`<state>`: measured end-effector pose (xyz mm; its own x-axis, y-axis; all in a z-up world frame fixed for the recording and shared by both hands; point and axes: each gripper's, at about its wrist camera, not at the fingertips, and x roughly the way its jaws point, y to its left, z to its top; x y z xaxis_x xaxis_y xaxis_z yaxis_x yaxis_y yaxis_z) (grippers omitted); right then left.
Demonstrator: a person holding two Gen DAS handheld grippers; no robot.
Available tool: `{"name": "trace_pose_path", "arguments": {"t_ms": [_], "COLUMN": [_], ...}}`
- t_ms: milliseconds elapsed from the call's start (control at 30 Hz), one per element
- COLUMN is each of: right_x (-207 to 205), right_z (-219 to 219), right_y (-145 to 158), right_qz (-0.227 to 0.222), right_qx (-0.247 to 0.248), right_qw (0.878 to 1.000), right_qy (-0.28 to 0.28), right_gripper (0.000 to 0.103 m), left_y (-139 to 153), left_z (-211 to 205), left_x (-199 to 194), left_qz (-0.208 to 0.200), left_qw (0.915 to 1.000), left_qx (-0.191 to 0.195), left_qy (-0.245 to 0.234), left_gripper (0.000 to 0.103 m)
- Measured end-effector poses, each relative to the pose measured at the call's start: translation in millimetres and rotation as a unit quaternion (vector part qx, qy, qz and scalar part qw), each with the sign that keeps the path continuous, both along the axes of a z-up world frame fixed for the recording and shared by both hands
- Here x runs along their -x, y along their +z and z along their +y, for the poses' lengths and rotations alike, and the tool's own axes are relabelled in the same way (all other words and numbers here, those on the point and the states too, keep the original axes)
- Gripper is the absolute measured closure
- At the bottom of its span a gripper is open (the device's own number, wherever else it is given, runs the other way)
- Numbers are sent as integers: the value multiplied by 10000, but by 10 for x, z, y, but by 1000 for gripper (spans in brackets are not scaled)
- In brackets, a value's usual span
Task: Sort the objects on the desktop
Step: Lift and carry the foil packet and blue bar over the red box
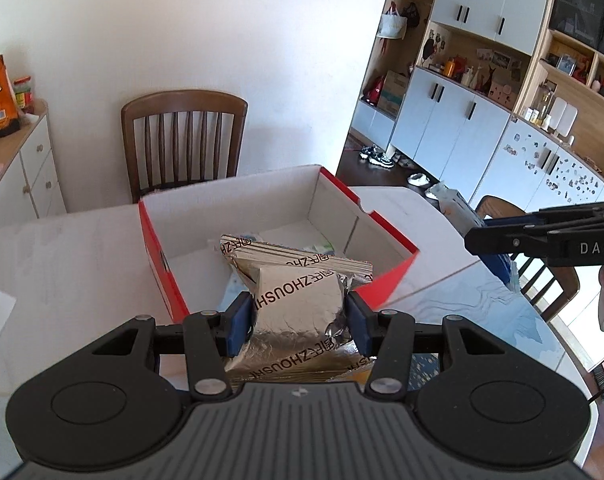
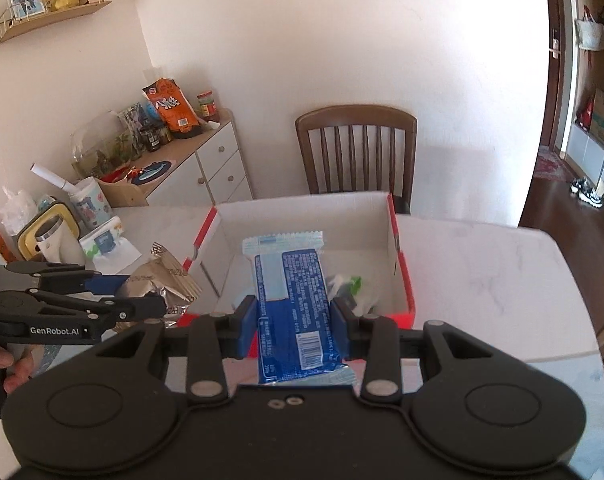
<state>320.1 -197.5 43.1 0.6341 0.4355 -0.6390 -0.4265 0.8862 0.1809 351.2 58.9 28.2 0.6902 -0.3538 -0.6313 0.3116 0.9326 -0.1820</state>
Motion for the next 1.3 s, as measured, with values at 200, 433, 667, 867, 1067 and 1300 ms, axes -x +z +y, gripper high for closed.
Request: {"name": "trace_pose_path", "arguments": {"t_ms": [200, 433, 667, 867, 1067, 1300], "right_x": [-290, -635, -956, -1231, -1445, -1604], "right_z": [133, 266, 404, 468, 562, 654], "right_y": [25, -7, -142, -397, -639, -867], "right_qz": [-83, -111, -83, 217, 521, 734], "right_qx": [13, 159, 528, 660, 888, 1167], "right_qw": [10000, 9998, 9986, 9976, 9946, 9904], "right_qy": [38, 56, 42, -12, -87, -107], "right_gripper": [65, 65, 65, 65, 65, 65], "left_y": [70, -82, -350, -514, -633, -764], "left_z": [-26, -111, -266, -392, -377, -371], "left_x": [-346, -735, -1010, -1118, -1239, -1362], "left_qz": [36, 369, 735, 869, 1013, 1163], "left_qw": [9999, 9983, 9953, 9923, 9918, 9897], "left_qx": [-137, -415, -567, -820, -748, -812], "left_qy": [-64, -161, -257, -337, -221, -195], "left_gripper": [54, 54, 54, 54, 54, 54]}}
